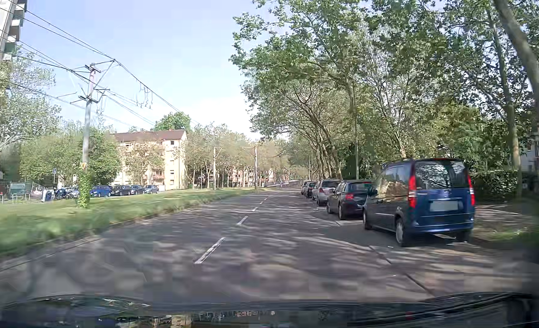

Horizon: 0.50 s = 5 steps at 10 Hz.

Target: Follow the waypoints while adhering to traffic rules and regulations

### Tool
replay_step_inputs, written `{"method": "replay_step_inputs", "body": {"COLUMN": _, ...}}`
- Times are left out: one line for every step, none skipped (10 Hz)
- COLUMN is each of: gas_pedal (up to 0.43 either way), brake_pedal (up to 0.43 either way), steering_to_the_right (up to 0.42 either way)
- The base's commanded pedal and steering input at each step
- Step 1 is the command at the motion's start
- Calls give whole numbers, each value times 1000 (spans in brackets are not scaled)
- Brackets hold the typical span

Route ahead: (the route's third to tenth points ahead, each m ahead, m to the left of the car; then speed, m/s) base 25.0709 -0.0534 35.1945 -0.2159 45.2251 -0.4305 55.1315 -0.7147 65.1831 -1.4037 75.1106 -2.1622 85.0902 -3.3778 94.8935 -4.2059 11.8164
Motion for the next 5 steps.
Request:
{"method": "replay_step_inputs", "body": {"gas_pedal": 130, "brake_pedal": 0, "steering_to_the_right": 4}}
{"method": "replay_step_inputs", "body": {"gas_pedal": 130, "brake_pedal": 0, "steering_to_the_right": 4}}
{"method": "replay_step_inputs", "body": {"gas_pedal": 130, "brake_pedal": 0, "steering_to_the_right": 4}}
{"method": "replay_step_inputs", "body": {"gas_pedal": 130, "brake_pedal": 0, "steering_to_the_right": 4}}
{"method": "replay_step_inputs", "body": {"gas_pedal": 130, "brake_pedal": 0, "steering_to_the_right": 4}}
